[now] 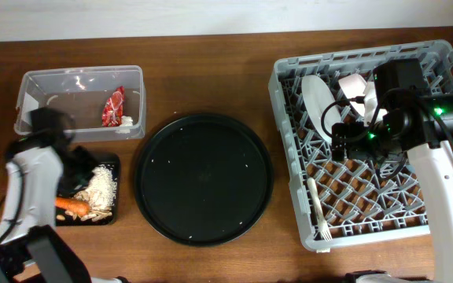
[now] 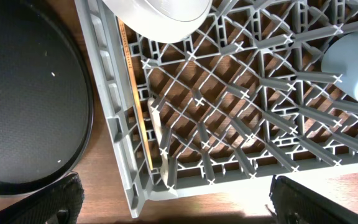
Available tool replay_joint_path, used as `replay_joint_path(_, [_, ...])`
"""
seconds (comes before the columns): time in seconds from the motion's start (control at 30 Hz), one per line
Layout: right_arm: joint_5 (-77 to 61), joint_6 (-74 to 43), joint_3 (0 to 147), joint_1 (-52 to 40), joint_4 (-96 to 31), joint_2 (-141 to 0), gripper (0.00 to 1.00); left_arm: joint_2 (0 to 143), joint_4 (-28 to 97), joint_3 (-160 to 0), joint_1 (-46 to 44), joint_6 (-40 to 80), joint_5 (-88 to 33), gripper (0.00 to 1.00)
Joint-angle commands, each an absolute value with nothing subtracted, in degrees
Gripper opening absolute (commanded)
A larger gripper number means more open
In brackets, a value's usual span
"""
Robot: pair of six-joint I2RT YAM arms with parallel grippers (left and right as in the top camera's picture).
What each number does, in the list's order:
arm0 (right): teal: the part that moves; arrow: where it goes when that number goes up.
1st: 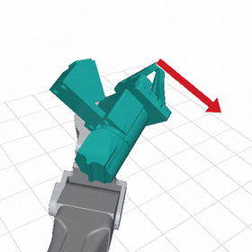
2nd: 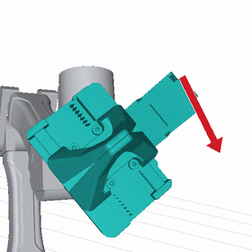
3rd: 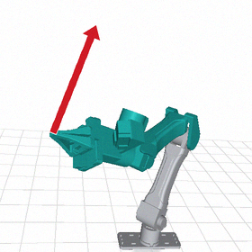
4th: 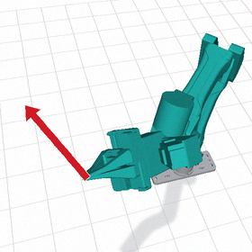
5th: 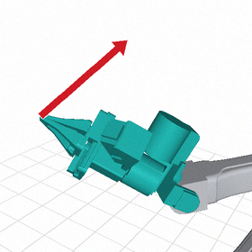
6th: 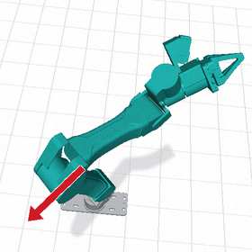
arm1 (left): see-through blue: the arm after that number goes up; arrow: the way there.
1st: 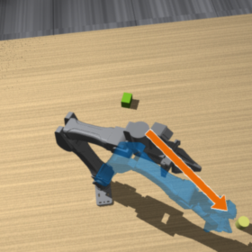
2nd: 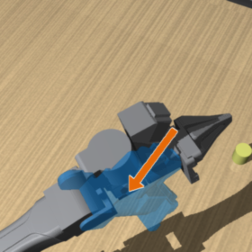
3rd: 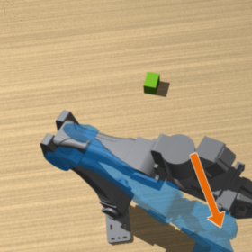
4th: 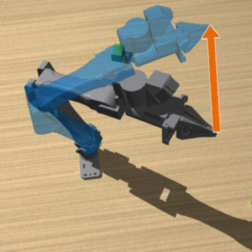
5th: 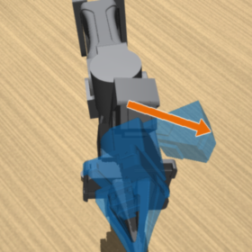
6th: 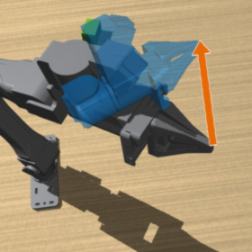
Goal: Sort waste into correct bins and load items into the dishwasher rack
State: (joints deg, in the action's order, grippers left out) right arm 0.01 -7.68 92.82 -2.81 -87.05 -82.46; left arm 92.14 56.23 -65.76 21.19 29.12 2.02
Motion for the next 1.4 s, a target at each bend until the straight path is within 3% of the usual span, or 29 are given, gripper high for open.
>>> replay_joint_path(0.0, [0.5, -7.7, 93.2, -2.5, -87.2, -82.7, 0.99, 91.2, 54.5, -66.4, 27.6, 28.6, 2.9, 0.0])
replay_joint_path(0.1, [0.5, -7.7, 93.2, -2.5, -87.2, -82.7, 0.99, 91.9, 53.0, -66.4, 30.7, 28.6, 2.9, 0.01])
replay_joint_path(0.2, [0.5, -7.7, 93.2, -2.5, -87.2, -82.7, 0.99, 93.1, 52.5, -66.4, 32.2, 28.6, 3.5, 0.09])
replay_joint_path(0.4, [0.5, -7.7, 93.2, -2.5, -87.2, -82.7, 0.99, 98.3, 52.7, -66.4, 32.4, 28.6, 4.4, 0.1])
replay_joint_path(0.5, [0.5, -7.7, 93.2, -2.5, -87.2, -82.7, 0.99, 99.6, 53.2, -66.4, 32.4, 28.6, 4.3, 0.16])
replay_joint_path(0.63, [0.5, -7.7, 93.2, -2.5, -87.2, -82.7, 0.99, 99.5, 54.1, -66.4, 32.4, 28.6, 4.1, 0.42])
replay_joint_path(0.93, [0.5, -7.7, 93.2, -2.5, -87.2, -82.7, 0.99, 96.6, 58.7, -71.0, 31.2, 28.6, -1.9, 0.52])
replay_joint_path(1.07, [0.5, -7.7, 93.2, -2.5, -87.2, -82.7, 0.99, 92.9, 59.5, -71.2, 26.6, 28.0, -6.6, 0.52])
replay_joint_path(1.23, [0.5, -7.7, 93.2, -2.5, -87.0, -82.9, 0.99, 90.9, 60.2, -71.2, 11.8, 24.6, -7.1, 0.52])
replay_joint_path(1.33, [0.5, -7.7, 93.2, -2.5, -87.0, -83.0, 0.99, 90.9, 60.0, -71.2, 2.4, 18.5, -7.1, 0.66])
replay_joint_path(1.37, [0.3, -7.7, 93.2, -2.5, -87.0, -83.0, 0.99, 90.9, 60.3, -71.2, -1.7, 14.6, -7.1, 0.79])
